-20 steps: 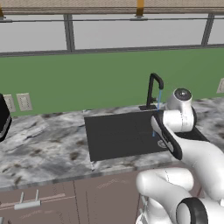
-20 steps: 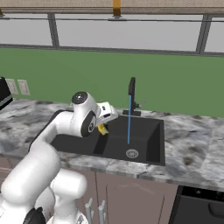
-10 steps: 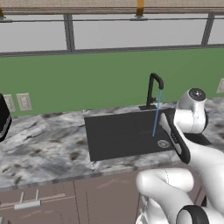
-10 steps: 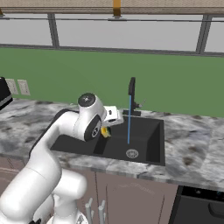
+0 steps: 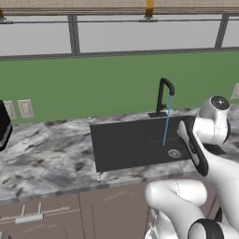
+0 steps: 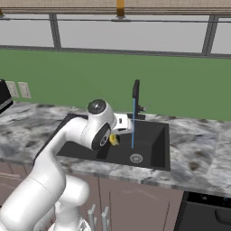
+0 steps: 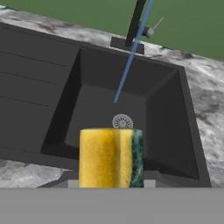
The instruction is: Soak the sponge with water for a few seconds and then drop it inside the sink.
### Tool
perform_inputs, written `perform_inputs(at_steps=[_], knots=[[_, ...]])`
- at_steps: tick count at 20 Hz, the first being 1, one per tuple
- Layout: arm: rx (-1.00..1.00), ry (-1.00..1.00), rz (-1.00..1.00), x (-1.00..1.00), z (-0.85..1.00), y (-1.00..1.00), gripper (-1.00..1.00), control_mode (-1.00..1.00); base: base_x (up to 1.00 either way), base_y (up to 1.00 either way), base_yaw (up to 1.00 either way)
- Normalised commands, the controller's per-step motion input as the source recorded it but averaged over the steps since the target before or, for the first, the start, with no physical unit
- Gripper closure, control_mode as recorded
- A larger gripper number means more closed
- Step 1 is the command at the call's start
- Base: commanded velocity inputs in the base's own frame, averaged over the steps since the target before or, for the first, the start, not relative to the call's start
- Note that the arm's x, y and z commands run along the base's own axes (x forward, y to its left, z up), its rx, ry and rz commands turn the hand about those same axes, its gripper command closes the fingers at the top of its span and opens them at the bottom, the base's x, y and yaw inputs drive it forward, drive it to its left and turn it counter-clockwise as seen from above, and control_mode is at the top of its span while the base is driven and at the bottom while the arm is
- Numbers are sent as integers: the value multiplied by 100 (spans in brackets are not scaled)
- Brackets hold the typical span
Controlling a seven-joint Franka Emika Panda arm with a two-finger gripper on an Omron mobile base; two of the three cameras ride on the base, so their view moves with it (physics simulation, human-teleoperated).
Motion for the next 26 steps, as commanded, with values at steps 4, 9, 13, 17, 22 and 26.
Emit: perform_inputs(at_steps=[4,9,13,17,22,26], knots=[[0,0,0,40,-7,-10,100,-100,0,0,0],[2,0,0,17,-15,-22,100,-100,0,0,0],[5,0,0,0,-14,-31,100,-100,0,0,0],[4,0,0,0,-29,-20,100,-100,0,0,0],[5,0,0,0,-33,-11,100,-100,0,0,0],[5,0,0,1,-30,-8,100,-100,0,0,0]])
